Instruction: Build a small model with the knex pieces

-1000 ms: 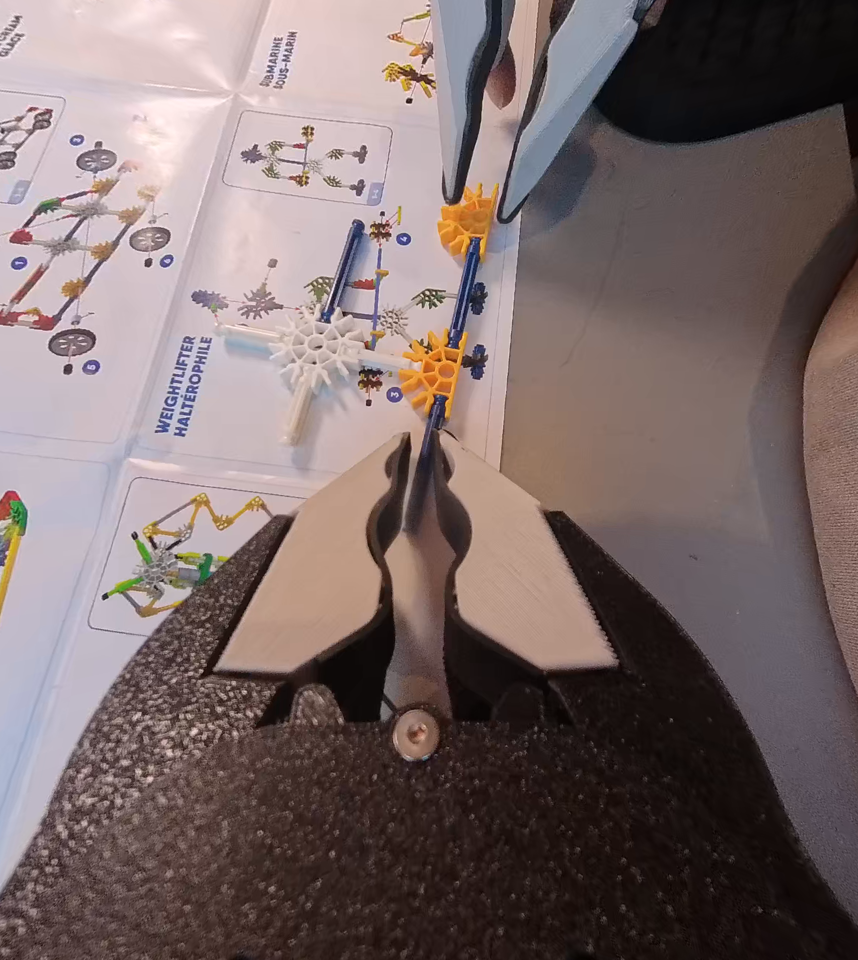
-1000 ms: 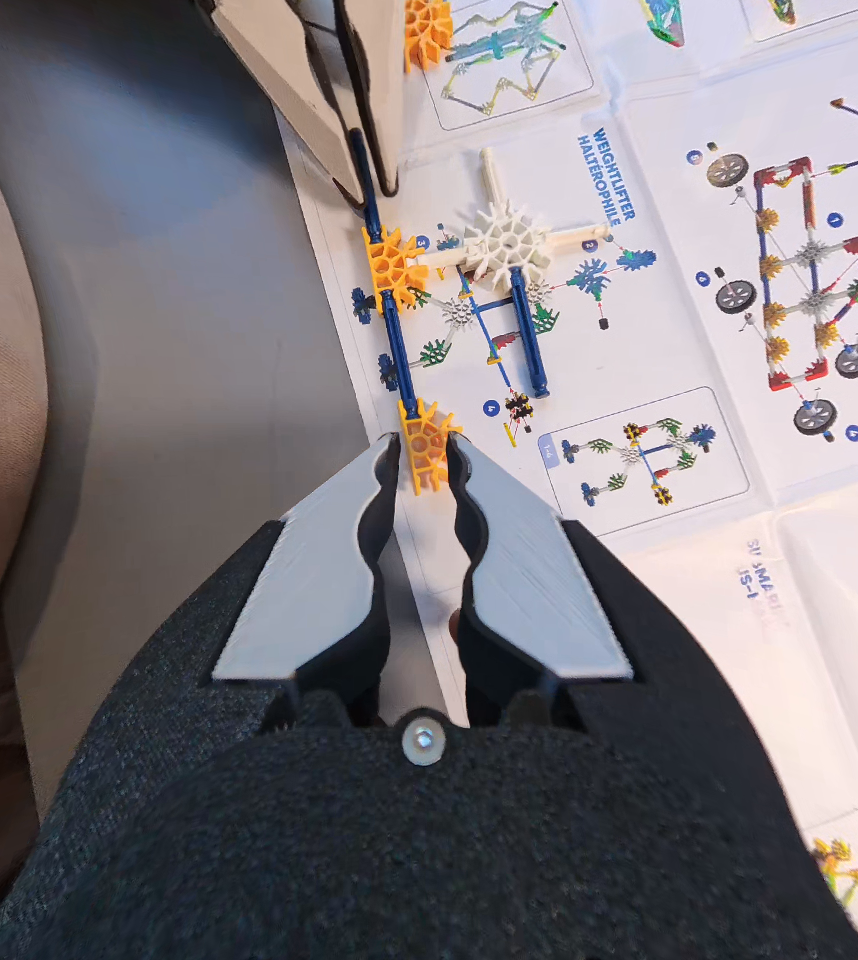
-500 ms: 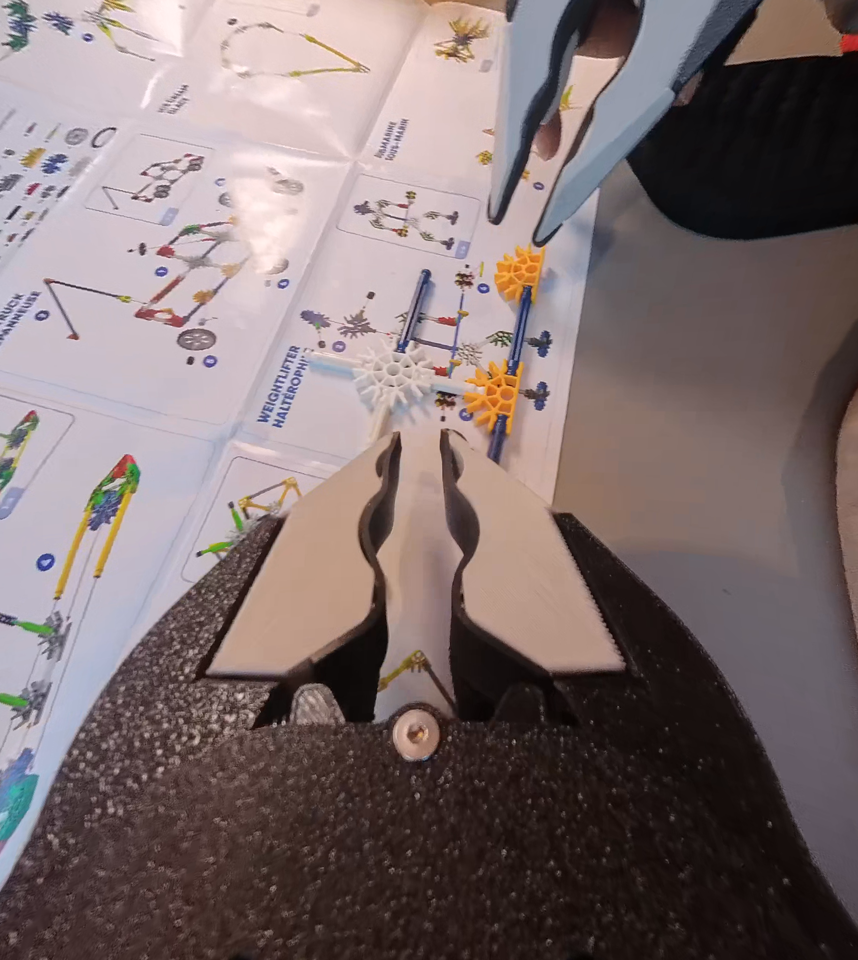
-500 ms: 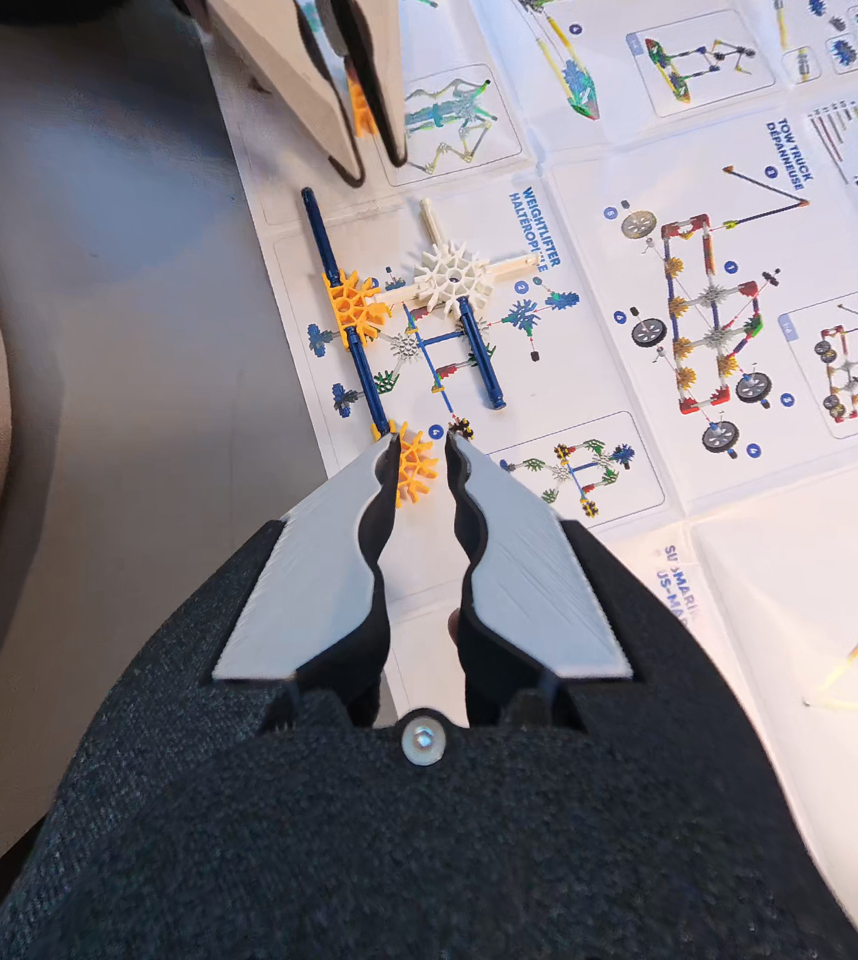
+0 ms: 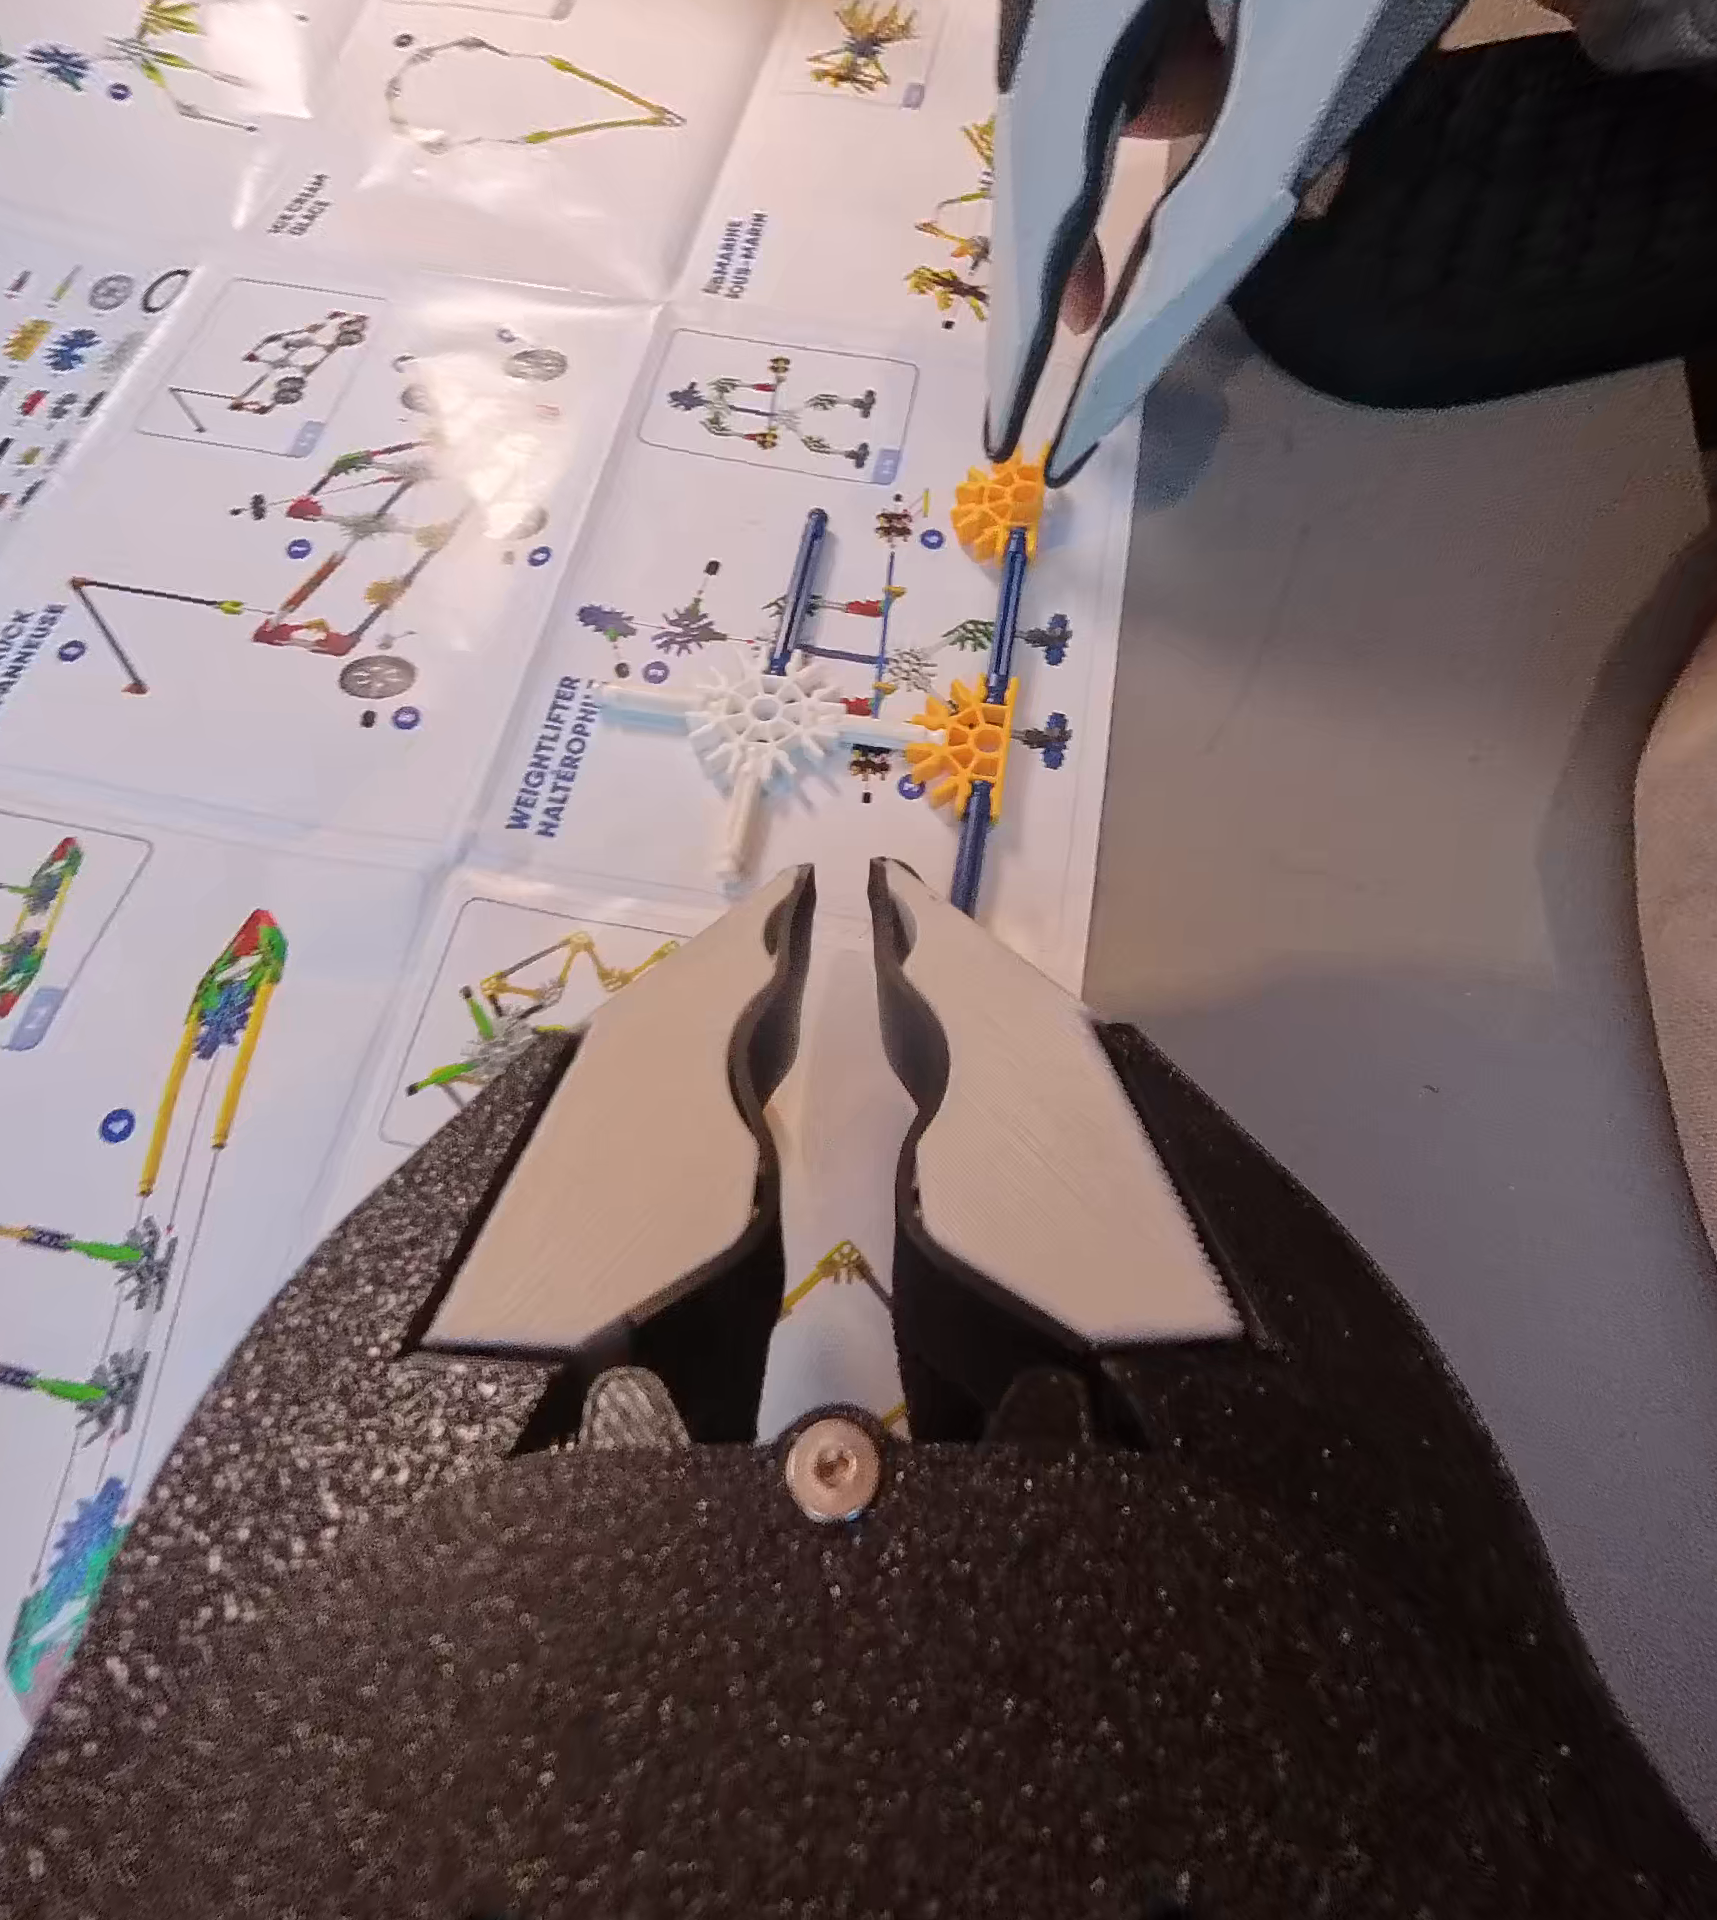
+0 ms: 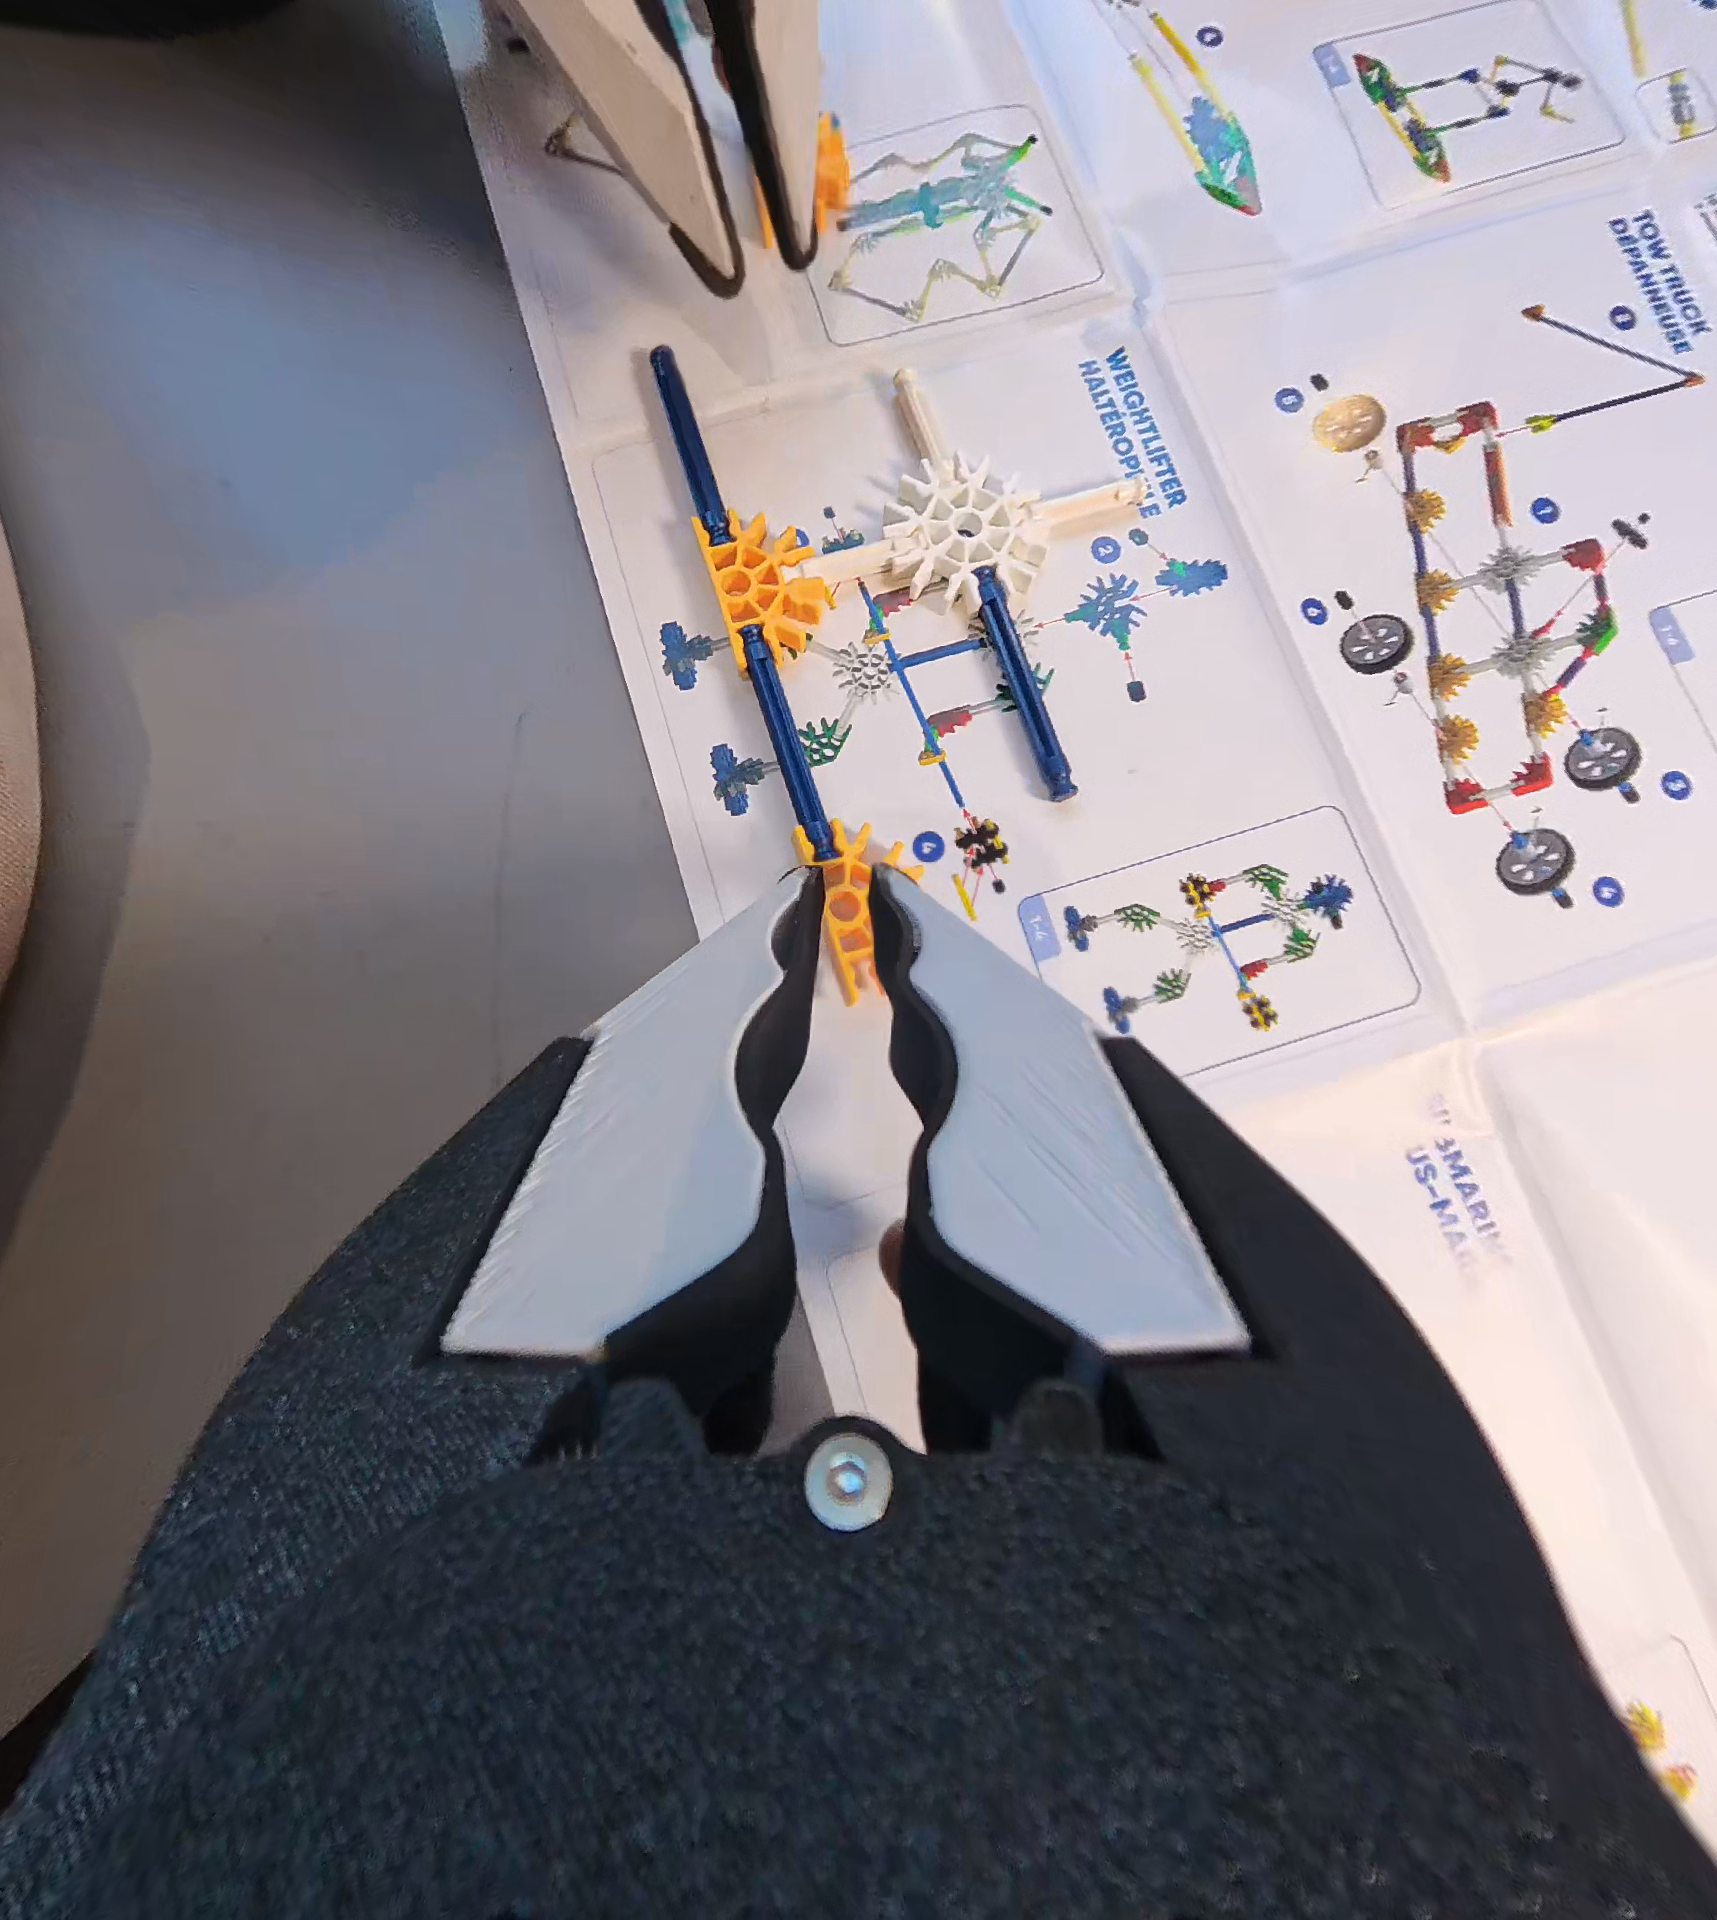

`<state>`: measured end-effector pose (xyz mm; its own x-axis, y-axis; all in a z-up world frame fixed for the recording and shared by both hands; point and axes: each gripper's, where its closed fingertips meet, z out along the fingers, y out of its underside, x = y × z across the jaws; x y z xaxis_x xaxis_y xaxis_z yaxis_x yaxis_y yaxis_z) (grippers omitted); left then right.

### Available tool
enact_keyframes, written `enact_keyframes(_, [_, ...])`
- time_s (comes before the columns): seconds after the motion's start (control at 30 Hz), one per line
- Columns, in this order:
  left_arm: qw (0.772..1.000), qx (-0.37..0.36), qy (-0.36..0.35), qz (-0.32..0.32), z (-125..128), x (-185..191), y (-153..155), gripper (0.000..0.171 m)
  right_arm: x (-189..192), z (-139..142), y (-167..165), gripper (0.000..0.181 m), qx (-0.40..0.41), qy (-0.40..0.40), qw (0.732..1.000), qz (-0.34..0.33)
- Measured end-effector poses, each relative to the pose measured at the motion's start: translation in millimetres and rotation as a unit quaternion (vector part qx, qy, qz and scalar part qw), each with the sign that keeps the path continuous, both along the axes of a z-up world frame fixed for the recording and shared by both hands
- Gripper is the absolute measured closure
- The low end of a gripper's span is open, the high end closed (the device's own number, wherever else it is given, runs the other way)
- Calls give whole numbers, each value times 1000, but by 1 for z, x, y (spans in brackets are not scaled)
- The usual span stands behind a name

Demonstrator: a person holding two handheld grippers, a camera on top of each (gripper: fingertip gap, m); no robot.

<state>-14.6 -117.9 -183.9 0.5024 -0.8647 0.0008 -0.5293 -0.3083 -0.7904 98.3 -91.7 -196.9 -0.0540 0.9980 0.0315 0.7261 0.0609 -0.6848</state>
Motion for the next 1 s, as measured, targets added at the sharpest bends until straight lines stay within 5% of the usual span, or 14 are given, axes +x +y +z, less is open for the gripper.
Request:
enact_keyframes(0.3, [995, 10, 89, -51, -28, 26, -16, 167, -2, -10, -5, 178, 10, -77, 996, 44])
enact_keyframes(0.73, [998, -45, 41, -35, -26, 27, -16, 167, -3, -13, -8, 181, 88, -133, 981, 113])
enact_keyframes(0.9, [1000, 7, -9, 5, 8, 28, 9, 161, -4, -11, -8, 181, 30, -75, 994, 70])
enact_keyframes(1.0, [998, 41, 21, 40, 7, 32, 38, 163, -4, -12, -8, 181, 30, -75, 994, 69])
